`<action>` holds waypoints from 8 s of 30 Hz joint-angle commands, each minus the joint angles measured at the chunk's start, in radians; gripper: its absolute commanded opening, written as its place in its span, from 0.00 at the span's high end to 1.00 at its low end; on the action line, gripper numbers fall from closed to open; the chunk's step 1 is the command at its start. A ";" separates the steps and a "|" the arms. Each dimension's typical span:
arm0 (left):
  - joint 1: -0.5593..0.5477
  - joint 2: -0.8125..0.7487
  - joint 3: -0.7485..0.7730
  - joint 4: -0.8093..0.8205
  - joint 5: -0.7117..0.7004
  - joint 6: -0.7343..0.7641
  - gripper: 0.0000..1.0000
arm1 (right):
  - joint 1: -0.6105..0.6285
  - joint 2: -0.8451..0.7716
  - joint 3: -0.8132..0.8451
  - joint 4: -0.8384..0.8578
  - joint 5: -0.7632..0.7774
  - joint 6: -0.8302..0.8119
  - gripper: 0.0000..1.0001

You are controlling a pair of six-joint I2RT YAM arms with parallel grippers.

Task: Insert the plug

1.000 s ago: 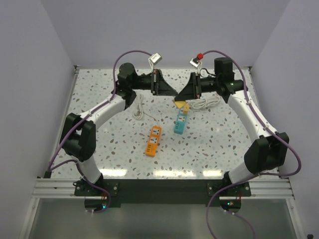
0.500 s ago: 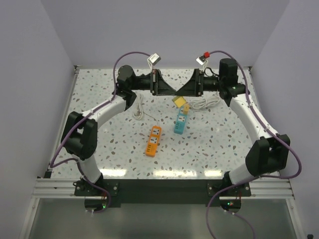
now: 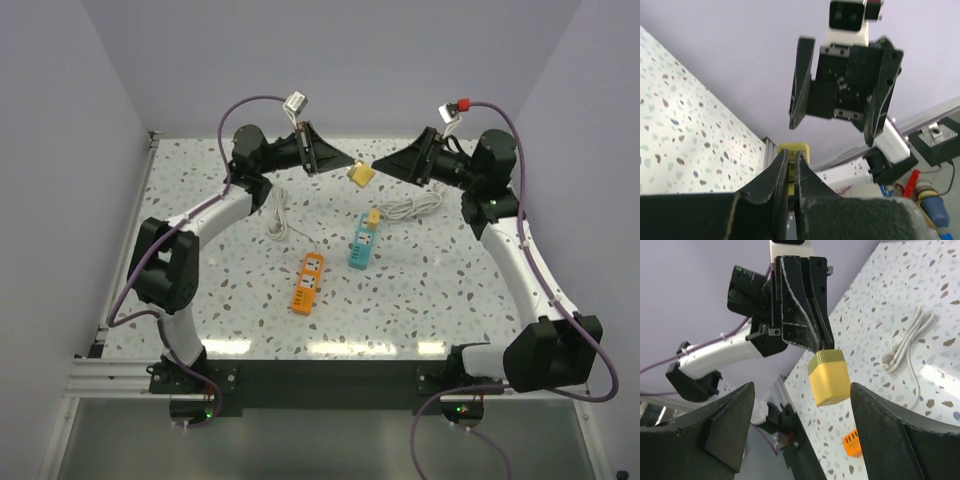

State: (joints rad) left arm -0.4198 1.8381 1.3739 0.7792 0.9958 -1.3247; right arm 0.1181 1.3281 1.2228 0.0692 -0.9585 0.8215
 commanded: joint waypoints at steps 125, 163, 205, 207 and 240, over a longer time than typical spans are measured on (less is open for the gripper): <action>0.115 -0.212 0.014 -0.956 -0.456 0.929 0.00 | 0.291 0.602 0.434 -1.043 0.974 -0.236 1.00; 0.136 -0.178 0.033 -0.959 -0.434 0.926 0.00 | 0.299 0.666 0.403 -1.017 1.040 -0.216 1.00; 0.162 -0.163 0.034 -0.965 -0.437 0.932 0.00 | 0.325 0.778 0.313 -0.964 1.100 -0.259 1.00; 0.162 -0.160 0.034 -0.965 -0.437 0.932 0.00 | 0.327 0.781 0.316 -0.962 1.100 -0.259 1.00; 0.182 -0.158 0.031 -0.968 -0.437 0.937 0.00 | 0.357 0.754 0.179 -0.971 1.112 -0.237 1.00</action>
State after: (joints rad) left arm -0.2512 1.6859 1.3815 -0.2039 0.5468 -0.4007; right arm 0.4610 1.9423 1.5146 -0.8486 0.1223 0.5869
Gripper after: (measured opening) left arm 0.997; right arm 0.342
